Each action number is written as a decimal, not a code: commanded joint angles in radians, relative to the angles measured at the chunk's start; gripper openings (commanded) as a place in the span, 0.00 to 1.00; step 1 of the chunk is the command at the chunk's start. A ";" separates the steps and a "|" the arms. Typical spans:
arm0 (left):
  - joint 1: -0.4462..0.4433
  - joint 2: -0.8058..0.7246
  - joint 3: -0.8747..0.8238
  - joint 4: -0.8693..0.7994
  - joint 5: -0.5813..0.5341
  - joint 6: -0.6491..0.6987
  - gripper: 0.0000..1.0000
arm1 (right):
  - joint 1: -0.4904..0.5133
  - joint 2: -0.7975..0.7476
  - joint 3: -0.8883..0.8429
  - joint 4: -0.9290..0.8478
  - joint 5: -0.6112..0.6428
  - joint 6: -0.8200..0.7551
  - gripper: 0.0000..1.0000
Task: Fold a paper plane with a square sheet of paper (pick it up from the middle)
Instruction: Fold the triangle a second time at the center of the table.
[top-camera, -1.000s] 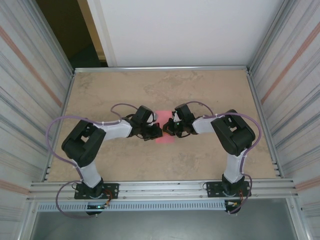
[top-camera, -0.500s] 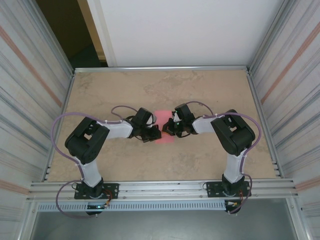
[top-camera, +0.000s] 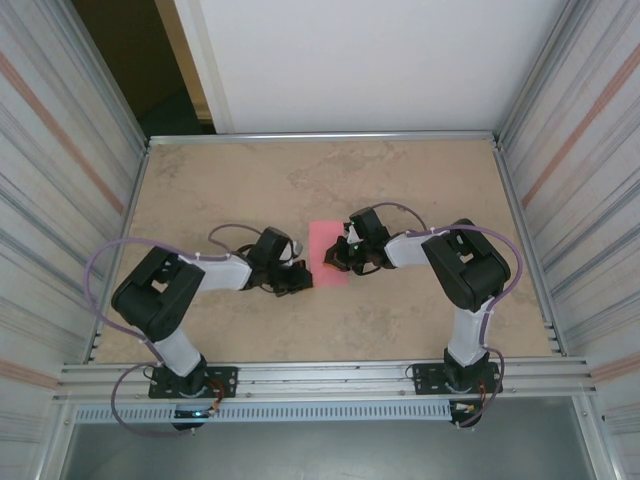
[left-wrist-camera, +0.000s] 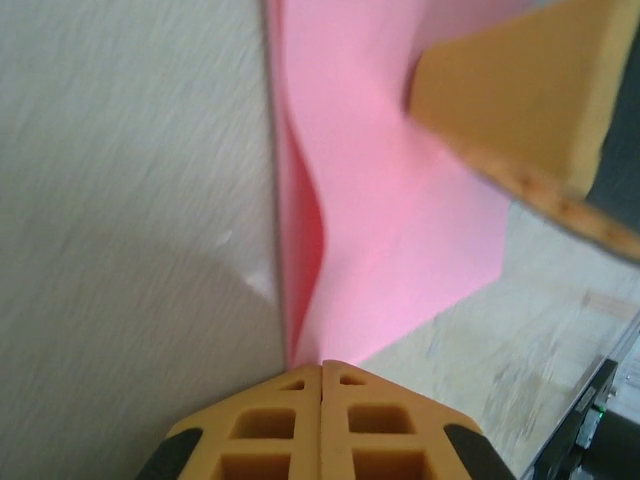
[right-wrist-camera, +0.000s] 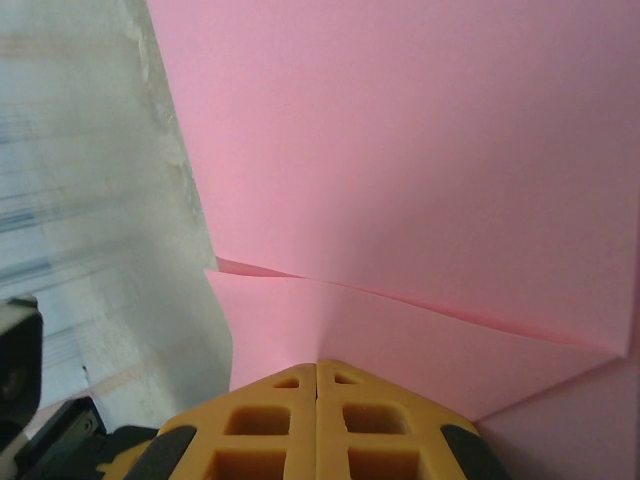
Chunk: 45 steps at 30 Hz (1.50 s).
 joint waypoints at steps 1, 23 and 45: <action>0.005 -0.068 -0.036 -0.180 0.010 0.021 0.01 | -0.008 0.080 -0.050 -0.201 0.121 -0.014 0.00; 0.017 0.078 0.155 -0.123 0.012 -0.002 0.00 | -0.004 0.073 -0.036 -0.187 0.116 -0.007 0.00; 0.018 0.093 0.041 -0.127 -0.056 -0.045 0.00 | 0.041 -0.063 0.133 -0.335 0.038 -0.276 0.01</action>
